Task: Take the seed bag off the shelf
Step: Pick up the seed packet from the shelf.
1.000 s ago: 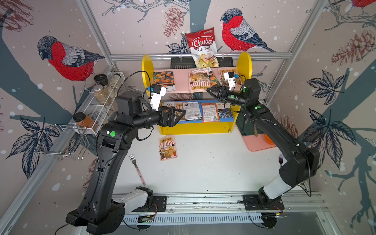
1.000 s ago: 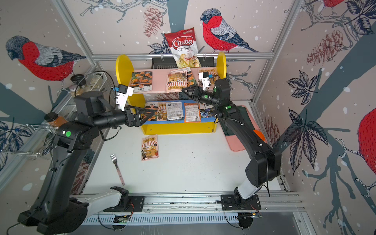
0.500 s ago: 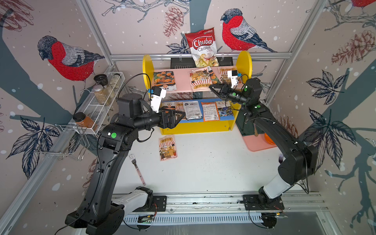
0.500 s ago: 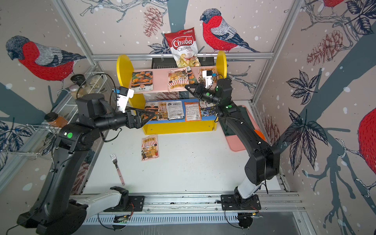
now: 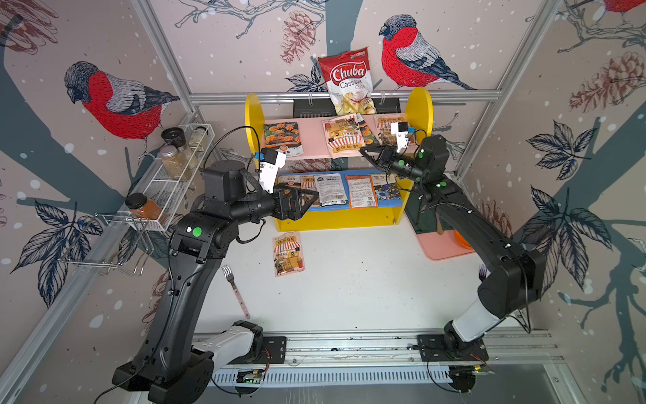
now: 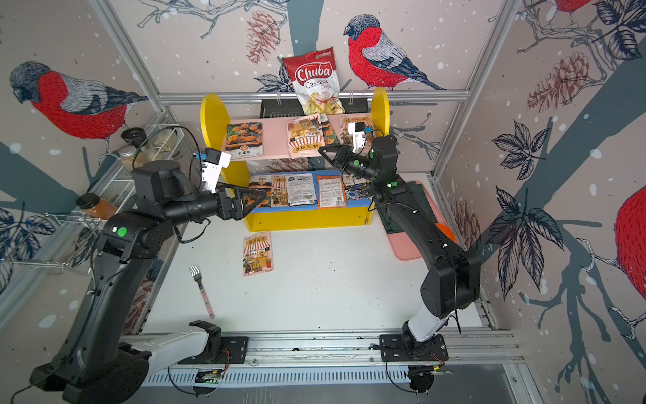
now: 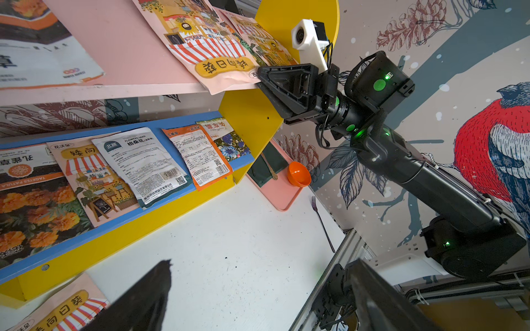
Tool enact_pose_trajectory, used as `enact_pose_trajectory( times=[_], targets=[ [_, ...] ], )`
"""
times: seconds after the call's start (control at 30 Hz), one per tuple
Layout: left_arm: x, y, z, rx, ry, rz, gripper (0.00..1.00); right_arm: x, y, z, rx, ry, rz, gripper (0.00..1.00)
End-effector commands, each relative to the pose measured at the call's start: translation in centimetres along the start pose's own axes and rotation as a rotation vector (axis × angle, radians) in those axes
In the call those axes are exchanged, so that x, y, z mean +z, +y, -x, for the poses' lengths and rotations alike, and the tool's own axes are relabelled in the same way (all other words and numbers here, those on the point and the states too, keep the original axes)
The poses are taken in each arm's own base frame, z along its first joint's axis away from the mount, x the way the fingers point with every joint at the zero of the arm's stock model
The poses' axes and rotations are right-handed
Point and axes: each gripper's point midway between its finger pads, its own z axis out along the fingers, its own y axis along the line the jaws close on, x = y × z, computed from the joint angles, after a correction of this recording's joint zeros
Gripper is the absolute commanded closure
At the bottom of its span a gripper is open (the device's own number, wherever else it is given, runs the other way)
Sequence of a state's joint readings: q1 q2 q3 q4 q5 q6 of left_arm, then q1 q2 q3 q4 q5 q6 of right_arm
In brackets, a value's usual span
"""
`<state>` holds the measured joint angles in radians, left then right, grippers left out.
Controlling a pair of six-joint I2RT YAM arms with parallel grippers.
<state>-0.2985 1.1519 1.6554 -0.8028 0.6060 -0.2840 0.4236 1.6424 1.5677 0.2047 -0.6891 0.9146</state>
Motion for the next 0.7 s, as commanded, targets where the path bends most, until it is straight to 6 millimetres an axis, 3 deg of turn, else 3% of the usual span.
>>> enact_pose_trajectory(
  times=[0.0, 0.1, 0.67],
  targets=[
    [0.1, -0.1, 0.6, 0.022, -0.024, -0.011, 0.03, -0.1, 0.5, 0.1, -0.023, -0.017, 0.009, 0.91],
    [0.3, -0.1, 0.5, 0.021, -0.019, -0.014, 0.03, -0.1, 0.6, -0.3, -0.027, -0.012, 0.010, 0.96],
    [1.0, 0.6, 1.0, 0.021, -0.059, -0.008, 0.03, -1.4, 2.4, -1.9, -0.087, -0.023, 0.014, 1.00]
  ],
)
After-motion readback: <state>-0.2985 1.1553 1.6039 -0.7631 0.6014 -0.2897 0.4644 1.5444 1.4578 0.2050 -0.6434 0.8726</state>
